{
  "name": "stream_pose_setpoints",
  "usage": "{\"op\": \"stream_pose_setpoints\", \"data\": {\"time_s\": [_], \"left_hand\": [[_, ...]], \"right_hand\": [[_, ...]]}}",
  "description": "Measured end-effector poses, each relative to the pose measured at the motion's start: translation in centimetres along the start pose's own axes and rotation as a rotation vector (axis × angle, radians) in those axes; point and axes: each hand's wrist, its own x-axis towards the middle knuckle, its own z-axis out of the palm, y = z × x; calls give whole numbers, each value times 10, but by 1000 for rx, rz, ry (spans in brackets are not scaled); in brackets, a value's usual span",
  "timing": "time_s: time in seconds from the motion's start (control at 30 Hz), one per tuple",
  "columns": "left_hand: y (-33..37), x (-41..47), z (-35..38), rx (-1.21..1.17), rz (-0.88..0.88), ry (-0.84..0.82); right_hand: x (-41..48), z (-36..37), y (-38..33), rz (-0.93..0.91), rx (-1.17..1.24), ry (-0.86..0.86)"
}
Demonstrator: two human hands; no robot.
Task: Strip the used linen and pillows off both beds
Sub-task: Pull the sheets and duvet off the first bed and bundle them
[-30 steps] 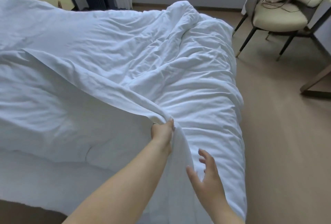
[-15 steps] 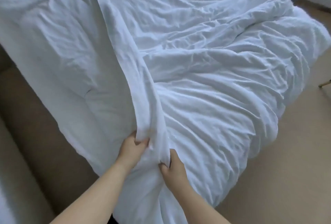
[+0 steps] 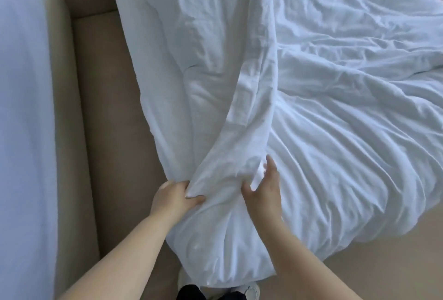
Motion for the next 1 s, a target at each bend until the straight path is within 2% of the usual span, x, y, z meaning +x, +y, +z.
{"op": "stream_pose_setpoints", "data": {"time_s": [0.03,0.1,0.13,0.17,0.2,0.23,0.27,0.33,0.4,0.53,0.63,0.73,0.83,1.0], "left_hand": [[-3,-11,0,9,9,36],[-7,-36,-3,-8,23,65],[-10,-49,-5,-7,40,76],[-14,-59,-6,30,71,92],[-19,-68,-6,80,99,102],[-25,-74,-5,112,120,108],[-29,-80,-5,100,119,85],[-43,-85,-8,-4,76,2],[-57,-86,-11,-50,34,-72],[-80,-85,-11,40,-27,-123],[-67,-94,-3,-17,-13,-125],[-24,-114,13,-34,9,-133],[35,-138,40,-89,27,-29],[187,-185,108,-183,30,43]], "right_hand": [[-5,2,-7,-190,-182,115],[-6,13,-20,-731,-554,292],[-4,20,-31,-969,-734,235],[-2,24,-46,-1129,-920,63],[-3,28,-65,-1190,-1137,-168],[-5,32,-85,-1131,-1357,-425],[-6,39,-97,-1028,-1535,-603],[-8,52,-113,-980,-1733,-697],[-9,54,-114,-997,-1744,-695],[-4,21,-96,-1045,-1590,-642],[2,-17,-68,-1290,-1376,-456],[20,-65,-29,-1379,-1262,-366],[35,-122,-1,-1441,-1165,-290],[67,-248,26,-1574,-840,-164]]}}
